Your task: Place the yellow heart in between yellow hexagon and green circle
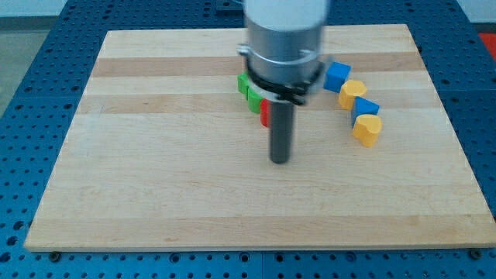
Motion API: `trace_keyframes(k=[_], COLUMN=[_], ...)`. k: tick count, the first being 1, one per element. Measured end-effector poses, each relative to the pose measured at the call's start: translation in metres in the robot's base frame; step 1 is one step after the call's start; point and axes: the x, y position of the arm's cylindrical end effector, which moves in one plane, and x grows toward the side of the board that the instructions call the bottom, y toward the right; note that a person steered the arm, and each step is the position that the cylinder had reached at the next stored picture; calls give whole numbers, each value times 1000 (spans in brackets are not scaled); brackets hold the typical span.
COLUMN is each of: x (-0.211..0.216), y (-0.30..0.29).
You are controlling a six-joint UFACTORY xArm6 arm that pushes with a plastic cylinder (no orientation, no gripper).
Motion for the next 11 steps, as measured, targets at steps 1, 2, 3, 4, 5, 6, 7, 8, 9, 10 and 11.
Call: trace_keyframes(k=[1, 2, 3, 4, 5, 6, 7, 8, 9, 10, 11], x=[26, 19, 1, 0, -20, -29, -35, -51, -60, -64, -76], y=[71, 125, 139, 125, 125, 116, 104, 94, 87, 77, 63])
